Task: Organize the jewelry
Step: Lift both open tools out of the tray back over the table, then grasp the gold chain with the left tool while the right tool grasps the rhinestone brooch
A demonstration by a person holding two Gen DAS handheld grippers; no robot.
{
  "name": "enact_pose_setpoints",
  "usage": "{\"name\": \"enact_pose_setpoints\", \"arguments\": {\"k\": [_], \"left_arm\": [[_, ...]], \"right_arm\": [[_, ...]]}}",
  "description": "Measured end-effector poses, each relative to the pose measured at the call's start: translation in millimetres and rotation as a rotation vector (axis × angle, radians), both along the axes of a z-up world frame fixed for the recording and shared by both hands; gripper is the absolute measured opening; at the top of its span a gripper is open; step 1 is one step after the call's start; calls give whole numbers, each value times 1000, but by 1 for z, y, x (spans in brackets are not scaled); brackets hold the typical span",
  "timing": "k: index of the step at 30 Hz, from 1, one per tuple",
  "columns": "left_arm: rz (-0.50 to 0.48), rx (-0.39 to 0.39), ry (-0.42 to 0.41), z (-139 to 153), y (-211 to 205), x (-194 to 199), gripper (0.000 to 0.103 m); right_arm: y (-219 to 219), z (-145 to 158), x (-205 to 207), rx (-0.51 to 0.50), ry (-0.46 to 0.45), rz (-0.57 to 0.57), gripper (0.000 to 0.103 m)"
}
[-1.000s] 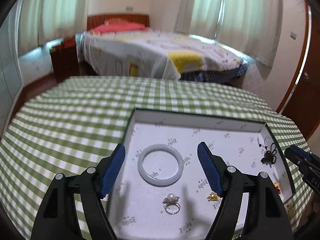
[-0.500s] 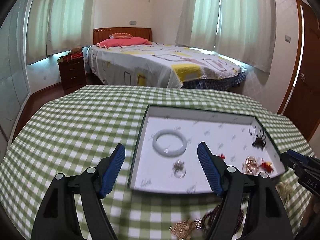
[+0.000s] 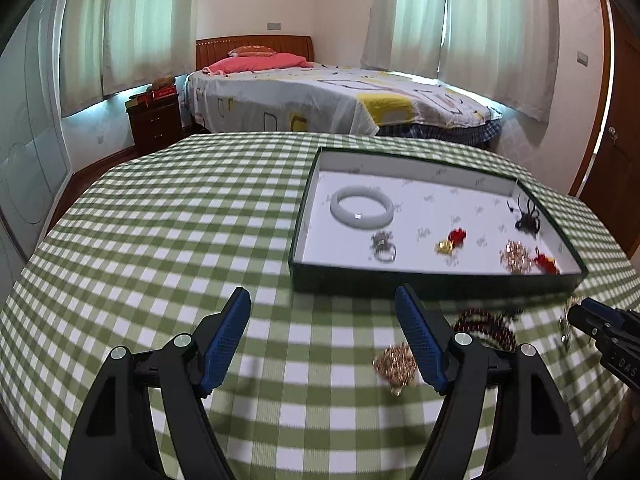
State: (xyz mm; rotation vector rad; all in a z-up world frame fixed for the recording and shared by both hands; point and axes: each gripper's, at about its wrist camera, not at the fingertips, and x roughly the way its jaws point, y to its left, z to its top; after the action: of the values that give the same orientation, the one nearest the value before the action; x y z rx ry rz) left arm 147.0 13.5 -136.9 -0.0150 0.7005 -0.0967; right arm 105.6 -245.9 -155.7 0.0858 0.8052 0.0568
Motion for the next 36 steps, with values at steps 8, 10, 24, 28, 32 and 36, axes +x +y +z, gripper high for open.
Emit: {"name": "enact_pose_setpoints", "arguments": {"k": [8, 10, 24, 28, 32, 36], "left_arm": [[-8, 8, 34, -12, 1, -7, 72], [-8, 6, 38, -13, 1, -7, 72], [-64, 6, 64, -20, -12, -13, 72], [-88, 10, 79, -22, -17, -12, 72], [-96, 18, 106, -27, -21, -7, 72], [-98, 18, 145, -31, -23, 0, 67]], "right_arm": [[2, -11, 2, -5, 29, 2, 35], [2, -14, 2, -10, 38, 3, 34], [9, -18, 0, -58, 38, 24, 13], [8, -18, 0, -47, 36, 24, 13], [7, -18, 0, -38, 35, 24, 13], [6, -18, 0, -33, 35, 25, 14]]}}
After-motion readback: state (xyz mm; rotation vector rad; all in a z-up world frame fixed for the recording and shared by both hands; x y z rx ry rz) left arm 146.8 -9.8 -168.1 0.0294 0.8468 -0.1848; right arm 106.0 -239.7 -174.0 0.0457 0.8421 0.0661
